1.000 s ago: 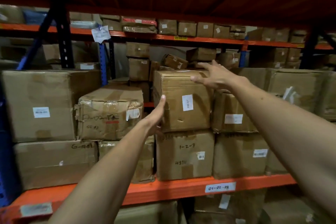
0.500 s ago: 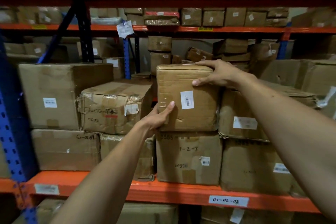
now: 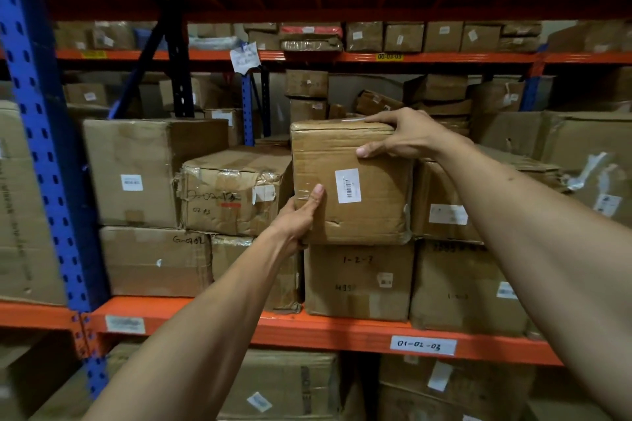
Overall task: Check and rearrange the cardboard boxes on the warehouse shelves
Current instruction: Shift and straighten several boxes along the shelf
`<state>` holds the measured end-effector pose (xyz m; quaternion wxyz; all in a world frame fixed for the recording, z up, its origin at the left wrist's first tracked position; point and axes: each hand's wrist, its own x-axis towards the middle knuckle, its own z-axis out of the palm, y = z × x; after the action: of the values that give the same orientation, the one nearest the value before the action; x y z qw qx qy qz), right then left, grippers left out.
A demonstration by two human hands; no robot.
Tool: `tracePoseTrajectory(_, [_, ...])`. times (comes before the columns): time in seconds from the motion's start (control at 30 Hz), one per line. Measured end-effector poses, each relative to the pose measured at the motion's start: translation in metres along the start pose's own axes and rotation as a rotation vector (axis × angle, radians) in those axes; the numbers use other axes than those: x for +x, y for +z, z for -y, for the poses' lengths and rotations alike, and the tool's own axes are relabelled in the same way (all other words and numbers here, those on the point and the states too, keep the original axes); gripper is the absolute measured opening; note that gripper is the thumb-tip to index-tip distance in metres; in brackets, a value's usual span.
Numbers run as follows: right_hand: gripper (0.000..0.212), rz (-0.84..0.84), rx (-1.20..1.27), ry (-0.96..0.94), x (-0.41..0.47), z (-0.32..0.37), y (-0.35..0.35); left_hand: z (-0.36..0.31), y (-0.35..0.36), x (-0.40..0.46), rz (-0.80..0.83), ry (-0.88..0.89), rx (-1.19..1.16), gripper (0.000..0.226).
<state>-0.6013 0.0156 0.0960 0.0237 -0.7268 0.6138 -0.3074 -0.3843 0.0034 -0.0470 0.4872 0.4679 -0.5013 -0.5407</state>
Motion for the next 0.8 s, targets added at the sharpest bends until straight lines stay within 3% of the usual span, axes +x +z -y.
tracePoseTrajectory(0.2, [0.096,-0.032,0.006,0.052,-0.056,0.043,-0.009,-0.01,-0.023,-0.053,0.009,-0.019,0.118,0.1])
tracePoseTrajectory(0.3, [0.094,-0.177,0.04,0.089,-0.083,0.057,0.0,-0.024,-0.023,-0.07,-0.035,0.022,0.221,0.097])
tracePoseTrajectory(0.37, [0.087,-0.321,0.16,0.115,-0.097,0.054,0.013,-0.028,-0.02,-0.069,-0.118,0.153,0.271,0.101])
tracePoseTrajectory(0.5, [0.091,-0.428,0.545,0.174,-0.123,0.032,0.031,-0.043,-0.019,-0.063,-0.221,0.412,0.485,0.137])
tracePoseTrajectory(0.6, [0.105,-0.437,0.83,0.409,-0.145,0.016,0.052,-0.072,-0.022,-0.057,-0.346,0.781,1.046,0.147])
tracePoseTrajectory(0.67, [0.114,-0.374,1.244,0.558,-0.157,0.003,0.077,-0.099,-0.019,-0.054,-0.263,0.978,1.408,0.144])
tracePoseTrajectory(0.73, [0.118,-0.248,1.698,0.607,-0.166,-0.01,0.108,-0.121,-0.012,-0.05,-0.119,0.983,1.655,0.14])
tracePoseTrajectory(0.8, [0.124,-0.232,1.953,0.723,-0.173,-0.017,0.138,-0.135,-0.005,-0.047,-0.017,0.866,1.742,0.139])
